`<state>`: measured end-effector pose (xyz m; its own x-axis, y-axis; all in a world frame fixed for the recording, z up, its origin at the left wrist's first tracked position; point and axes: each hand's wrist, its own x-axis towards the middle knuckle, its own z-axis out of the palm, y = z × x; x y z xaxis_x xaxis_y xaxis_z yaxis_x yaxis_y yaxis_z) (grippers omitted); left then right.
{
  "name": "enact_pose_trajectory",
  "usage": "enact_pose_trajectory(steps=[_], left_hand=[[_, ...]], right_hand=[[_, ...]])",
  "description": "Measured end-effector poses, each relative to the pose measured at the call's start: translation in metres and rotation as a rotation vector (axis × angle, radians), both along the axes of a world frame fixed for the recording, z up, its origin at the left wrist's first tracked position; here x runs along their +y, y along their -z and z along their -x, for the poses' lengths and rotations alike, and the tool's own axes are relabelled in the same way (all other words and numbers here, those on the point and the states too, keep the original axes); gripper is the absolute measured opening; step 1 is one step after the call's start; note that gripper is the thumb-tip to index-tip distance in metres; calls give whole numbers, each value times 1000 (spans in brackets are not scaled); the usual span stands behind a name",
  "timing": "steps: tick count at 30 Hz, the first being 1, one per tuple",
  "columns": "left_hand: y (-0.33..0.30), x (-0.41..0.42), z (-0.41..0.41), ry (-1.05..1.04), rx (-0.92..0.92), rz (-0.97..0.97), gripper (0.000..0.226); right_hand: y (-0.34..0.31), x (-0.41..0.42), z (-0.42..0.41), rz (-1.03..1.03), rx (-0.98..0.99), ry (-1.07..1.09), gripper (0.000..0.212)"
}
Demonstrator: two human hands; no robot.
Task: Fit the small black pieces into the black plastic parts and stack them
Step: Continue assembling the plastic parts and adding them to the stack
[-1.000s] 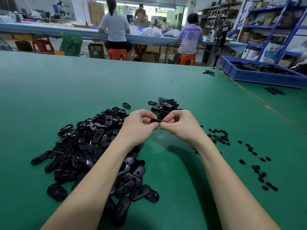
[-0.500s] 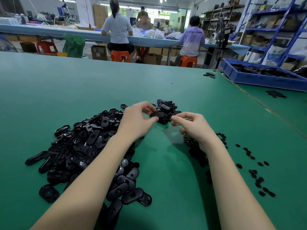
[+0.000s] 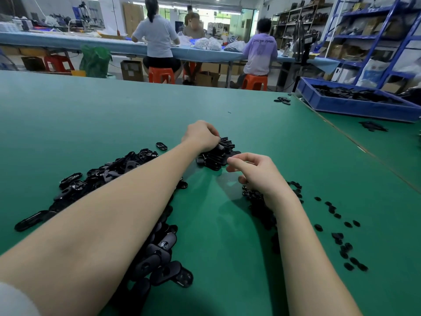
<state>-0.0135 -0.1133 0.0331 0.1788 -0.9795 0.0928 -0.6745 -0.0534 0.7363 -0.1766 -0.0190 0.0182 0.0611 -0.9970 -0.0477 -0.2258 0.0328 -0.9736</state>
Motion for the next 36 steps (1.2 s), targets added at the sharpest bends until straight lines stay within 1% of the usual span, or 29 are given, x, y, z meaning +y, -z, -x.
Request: enact_pose_trajectory(steps=[1, 6, 8, 10, 14, 16, 18, 22, 24, 27, 30, 34, 36], left_hand=[[1, 2, -1, 6, 18, 9, 8], [-4, 30, -23, 36, 139, 115, 23], [-5, 46, -35, 48, 168, 138, 27], [-3, 63, -44, 85, 203, 112, 32], [5, 86, -52, 139, 209, 78, 39], [9, 92, -53, 139, 174, 88, 40], [14, 96, -52, 141, 143, 102, 41], [20, 99, -51, 173, 109, 103, 40], [21, 99, -53, 185, 115, 105, 40], [20, 99, -58, 202, 172, 96, 42], [18, 99, -63, 186, 216, 87, 45], [15, 99, -66, 143, 253, 62, 50], [15, 98, -65, 139, 266, 58, 51]], right_hand=[[0, 0, 0, 1, 3, 0, 10], [0, 1, -3, 21, 38, -16, 10], [2, 1, -8, 41, 90, -32, 10], [6, 2, -20, 82, 199, -64, 8], [16, 10, -53, 215, 576, -137, 2], [21, 16, -66, 278, 690, -168, 12], [26, 18, -72, 336, 761, -178, 19], [29, 18, -75, 438, 803, -154, 16], [31, 18, -74, 479, 806, -177, 17], [32, 17, -72, 477, 767, -209, 20], [34, 15, -73, 472, 735, -207, 14], [35, 14, -72, 480, 740, -202, 6], [34, 12, -68, 447, 683, -210, 7]])
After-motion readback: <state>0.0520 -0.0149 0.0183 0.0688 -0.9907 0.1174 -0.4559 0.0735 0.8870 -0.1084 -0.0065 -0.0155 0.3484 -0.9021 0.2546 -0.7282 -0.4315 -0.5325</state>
